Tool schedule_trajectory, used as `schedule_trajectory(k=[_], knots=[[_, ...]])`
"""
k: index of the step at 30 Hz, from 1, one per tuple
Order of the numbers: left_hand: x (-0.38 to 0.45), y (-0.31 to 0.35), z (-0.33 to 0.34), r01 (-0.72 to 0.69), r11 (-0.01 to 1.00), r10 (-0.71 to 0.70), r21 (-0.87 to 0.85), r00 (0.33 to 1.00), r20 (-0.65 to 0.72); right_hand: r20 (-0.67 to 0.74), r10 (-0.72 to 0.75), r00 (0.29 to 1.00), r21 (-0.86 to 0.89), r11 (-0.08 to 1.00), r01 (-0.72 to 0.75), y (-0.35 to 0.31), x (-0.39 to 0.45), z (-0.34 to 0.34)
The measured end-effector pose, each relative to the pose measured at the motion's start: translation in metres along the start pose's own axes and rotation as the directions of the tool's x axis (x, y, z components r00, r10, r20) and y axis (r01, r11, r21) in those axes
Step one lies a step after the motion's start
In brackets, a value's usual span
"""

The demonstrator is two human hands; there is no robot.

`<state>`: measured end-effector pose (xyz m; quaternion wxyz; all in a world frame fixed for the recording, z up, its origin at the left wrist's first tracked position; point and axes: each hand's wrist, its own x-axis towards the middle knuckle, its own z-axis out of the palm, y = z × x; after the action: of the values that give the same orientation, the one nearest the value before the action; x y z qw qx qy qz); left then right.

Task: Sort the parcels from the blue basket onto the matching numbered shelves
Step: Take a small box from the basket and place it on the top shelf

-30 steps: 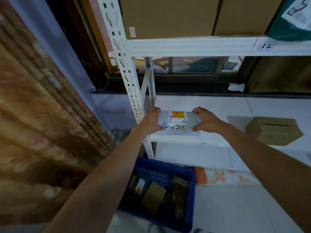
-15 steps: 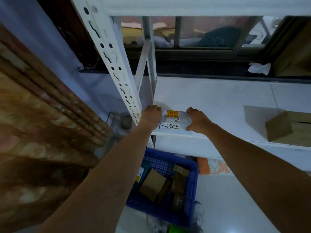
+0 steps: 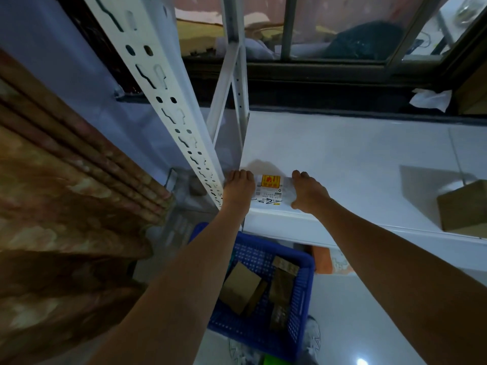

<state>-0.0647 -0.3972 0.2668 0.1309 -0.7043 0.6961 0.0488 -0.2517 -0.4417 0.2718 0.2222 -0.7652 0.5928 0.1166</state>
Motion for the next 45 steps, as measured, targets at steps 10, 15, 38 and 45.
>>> schedule_trajectory(k=[10,15,38,45], knots=[[-0.004,0.003,0.011,0.001,0.997,-0.003,-0.08,1.0,-0.031,0.001,-0.006,1.0,-0.084,0.996,0.006,0.001,0.002,0.011],[-0.031,0.009,0.013,-0.034,0.98,0.015,-0.196,0.995,-0.098,-0.051,-0.046,0.998,-0.101,0.994,0.041,0.001,-0.021,0.015],[-0.166,0.119,0.29,0.483,0.745,-0.098,-0.461,0.762,0.64,0.443,0.088,0.892,0.187,0.964,-0.188,0.078,-0.098,0.327],[-0.124,0.159,0.455,0.643,0.522,-0.045,-0.561,0.677,0.735,0.578,0.098,0.81,0.159,0.96,-0.229,0.088,-0.034,0.49]])
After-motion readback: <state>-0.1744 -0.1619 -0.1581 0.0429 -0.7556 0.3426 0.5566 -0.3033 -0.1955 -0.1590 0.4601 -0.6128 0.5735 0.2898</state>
